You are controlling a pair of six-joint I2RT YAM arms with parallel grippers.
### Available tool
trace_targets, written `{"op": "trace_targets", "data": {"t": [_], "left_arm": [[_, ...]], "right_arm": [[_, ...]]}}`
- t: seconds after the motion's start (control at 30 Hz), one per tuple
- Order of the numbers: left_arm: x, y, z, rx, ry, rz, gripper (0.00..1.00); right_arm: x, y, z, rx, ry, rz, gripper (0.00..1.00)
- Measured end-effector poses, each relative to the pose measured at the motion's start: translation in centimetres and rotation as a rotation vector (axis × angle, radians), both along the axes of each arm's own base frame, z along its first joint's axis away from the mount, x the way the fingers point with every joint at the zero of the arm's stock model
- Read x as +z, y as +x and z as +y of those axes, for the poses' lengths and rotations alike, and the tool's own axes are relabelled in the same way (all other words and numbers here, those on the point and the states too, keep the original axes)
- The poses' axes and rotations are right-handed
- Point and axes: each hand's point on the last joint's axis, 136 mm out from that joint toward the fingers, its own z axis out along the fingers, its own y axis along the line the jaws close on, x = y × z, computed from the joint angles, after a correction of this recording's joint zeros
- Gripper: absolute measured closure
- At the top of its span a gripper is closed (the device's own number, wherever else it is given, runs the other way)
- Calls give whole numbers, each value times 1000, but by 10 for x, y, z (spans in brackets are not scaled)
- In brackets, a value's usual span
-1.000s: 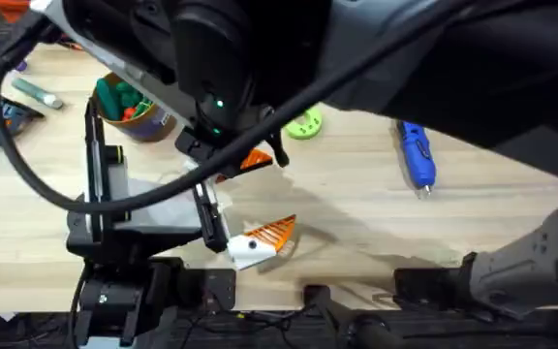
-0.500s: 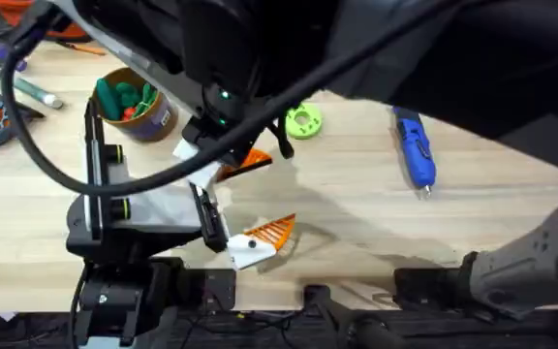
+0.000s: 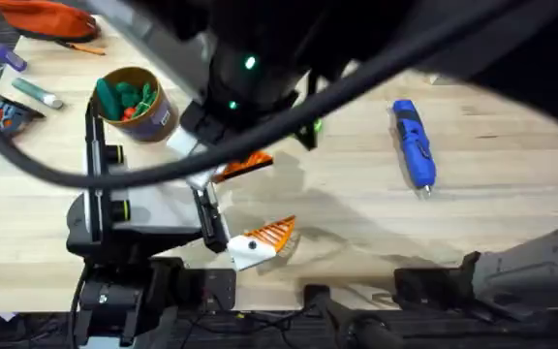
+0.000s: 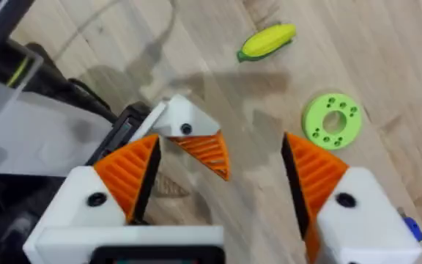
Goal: Pick up the gripper from the table and insert it into the empty holder that is missing its gripper. Then pick up a screw, insert it into the mounting hole, and use the screwdriver to tighten it. Finally, clean up the table by picking up the vegetable and placing it into the bucket.
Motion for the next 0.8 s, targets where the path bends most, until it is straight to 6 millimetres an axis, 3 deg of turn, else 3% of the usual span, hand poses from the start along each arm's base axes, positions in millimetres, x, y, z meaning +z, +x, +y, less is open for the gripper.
{"op": "trace_targets", "data": {"t": [0.37, 0.8], "left_arm": [[0, 0, 0, 0, 0, 0, 12], [0, 0, 0, 0, 0, 0, 12]], "right_arm": [[39, 31, -36, -183, 103, -14, 50], [35, 68, -85, -397, 68, 9, 48]]}}
